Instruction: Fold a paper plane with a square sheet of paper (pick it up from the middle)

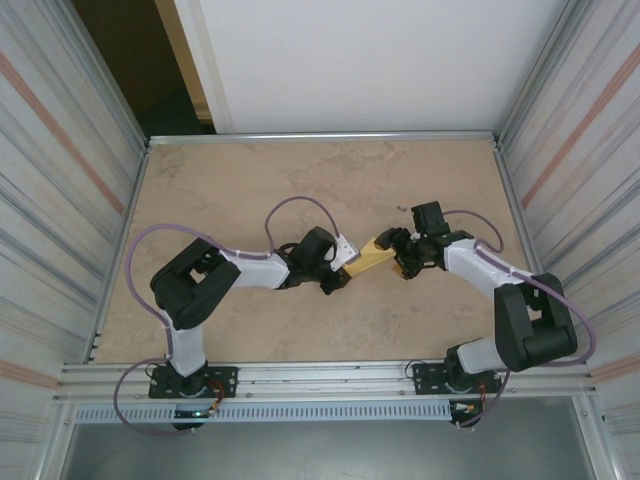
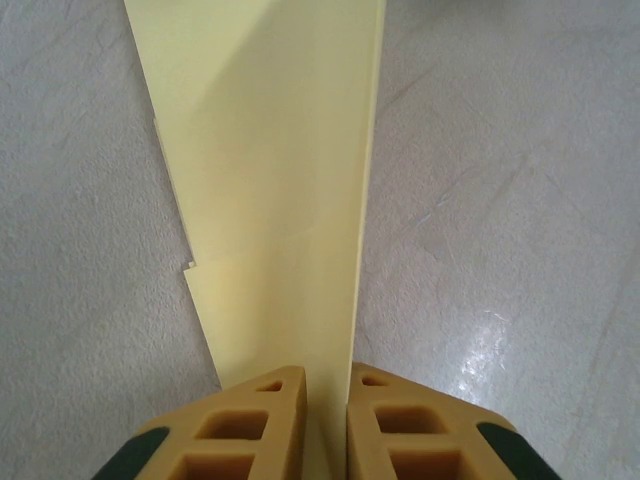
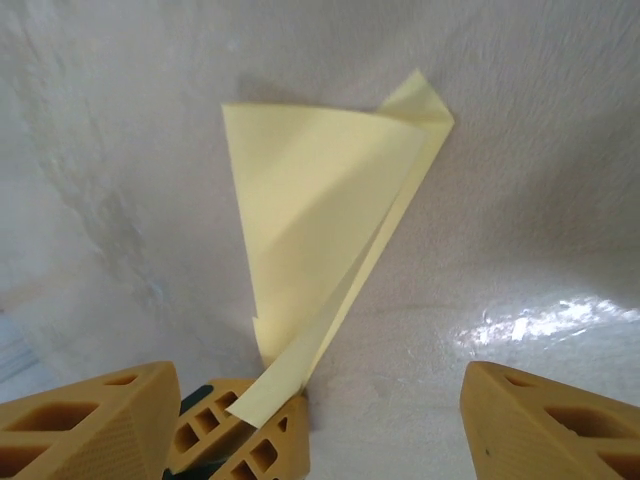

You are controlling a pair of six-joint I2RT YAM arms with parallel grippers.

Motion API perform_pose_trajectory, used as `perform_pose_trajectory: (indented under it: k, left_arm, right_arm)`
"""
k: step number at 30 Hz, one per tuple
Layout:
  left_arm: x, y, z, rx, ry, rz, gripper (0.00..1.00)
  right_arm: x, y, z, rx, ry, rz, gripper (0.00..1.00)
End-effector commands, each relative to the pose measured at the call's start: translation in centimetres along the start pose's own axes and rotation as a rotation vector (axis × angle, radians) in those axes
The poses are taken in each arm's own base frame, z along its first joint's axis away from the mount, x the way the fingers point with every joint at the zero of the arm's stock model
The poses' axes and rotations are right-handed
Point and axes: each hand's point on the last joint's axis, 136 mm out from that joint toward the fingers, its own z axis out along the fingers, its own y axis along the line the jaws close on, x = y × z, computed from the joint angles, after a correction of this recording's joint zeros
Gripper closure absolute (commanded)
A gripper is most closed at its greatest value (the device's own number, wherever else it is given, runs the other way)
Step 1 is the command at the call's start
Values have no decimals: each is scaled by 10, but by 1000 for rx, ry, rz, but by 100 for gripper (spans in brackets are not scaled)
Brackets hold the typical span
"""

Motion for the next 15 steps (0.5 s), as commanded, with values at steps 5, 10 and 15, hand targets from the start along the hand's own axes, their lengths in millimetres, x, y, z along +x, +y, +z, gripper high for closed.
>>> perform_pose_trajectory:
  k: [5, 10, 15]
  left_arm:
    - [24, -12, 4, 103, 121, -94, 82]
    - [27, -12, 6, 145, 190, -201, 83]
    - [30, -17, 7, 196, 236, -303, 83]
  right_arm:
    - [-4, -11, -19, -3, -69, -123, 27]
    - [8, -12, -21, -52, -53, -233, 29]
    - [21, -17, -12, -40, -14, -309, 29]
